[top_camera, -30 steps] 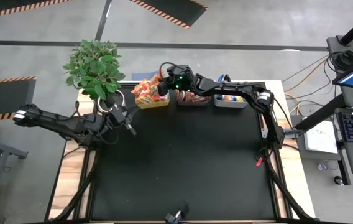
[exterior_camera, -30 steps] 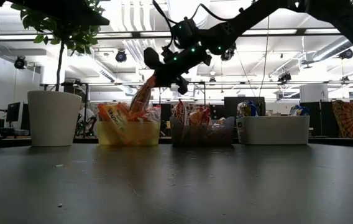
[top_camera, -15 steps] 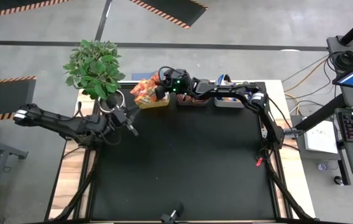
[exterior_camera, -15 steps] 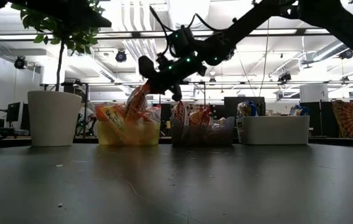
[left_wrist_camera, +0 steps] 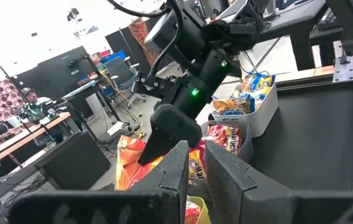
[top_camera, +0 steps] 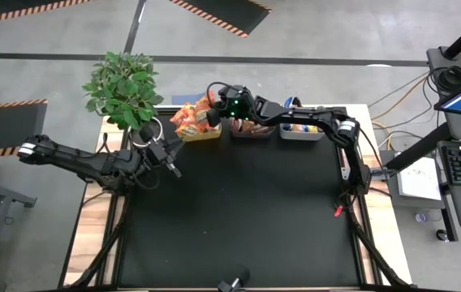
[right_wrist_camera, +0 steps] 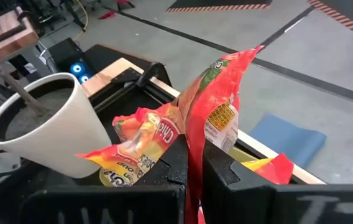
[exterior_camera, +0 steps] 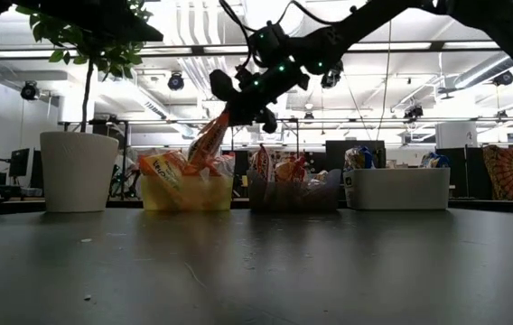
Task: Sort Maruchan noodles
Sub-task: Put the orange noodle pack into the yellow bin
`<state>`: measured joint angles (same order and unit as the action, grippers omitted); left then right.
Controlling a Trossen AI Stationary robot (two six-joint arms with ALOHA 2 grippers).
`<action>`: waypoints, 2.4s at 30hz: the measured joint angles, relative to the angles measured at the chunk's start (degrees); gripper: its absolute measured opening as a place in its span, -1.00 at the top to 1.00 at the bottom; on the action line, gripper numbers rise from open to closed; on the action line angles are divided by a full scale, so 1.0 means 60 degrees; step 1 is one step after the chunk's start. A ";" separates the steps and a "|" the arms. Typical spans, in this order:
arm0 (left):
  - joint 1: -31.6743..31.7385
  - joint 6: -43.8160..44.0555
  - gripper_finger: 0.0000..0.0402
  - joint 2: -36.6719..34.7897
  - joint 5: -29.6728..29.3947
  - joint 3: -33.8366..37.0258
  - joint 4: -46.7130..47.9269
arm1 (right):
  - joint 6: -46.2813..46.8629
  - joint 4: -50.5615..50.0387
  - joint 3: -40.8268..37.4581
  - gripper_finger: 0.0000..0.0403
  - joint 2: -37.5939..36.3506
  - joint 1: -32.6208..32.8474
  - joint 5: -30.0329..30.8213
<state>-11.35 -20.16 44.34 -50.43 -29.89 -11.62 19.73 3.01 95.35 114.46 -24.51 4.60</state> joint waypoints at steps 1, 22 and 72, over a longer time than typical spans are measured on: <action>0.0004 0.0006 0.82 0.0000 0.0000 0.0000 0.0000 | 0.0000 -0.0076 0.0000 0.96 -0.0031 0.0000 0.0000; 0.1155 0.1403 0.78 0.2180 0.0016 0.0000 -0.0564 | 0.0536 -0.0133 0.0000 0.96 0.0130 0.0010 -0.0021; 0.4766 0.2196 0.97 0.8404 0.0958 -0.0069 -0.8561 | 0.1035 -0.0096 0.0000 0.49 -0.0024 0.0084 -0.0593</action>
<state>17.24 -6.98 94.76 -44.69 -30.30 -62.98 25.93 2.43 95.35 114.32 -24.01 1.04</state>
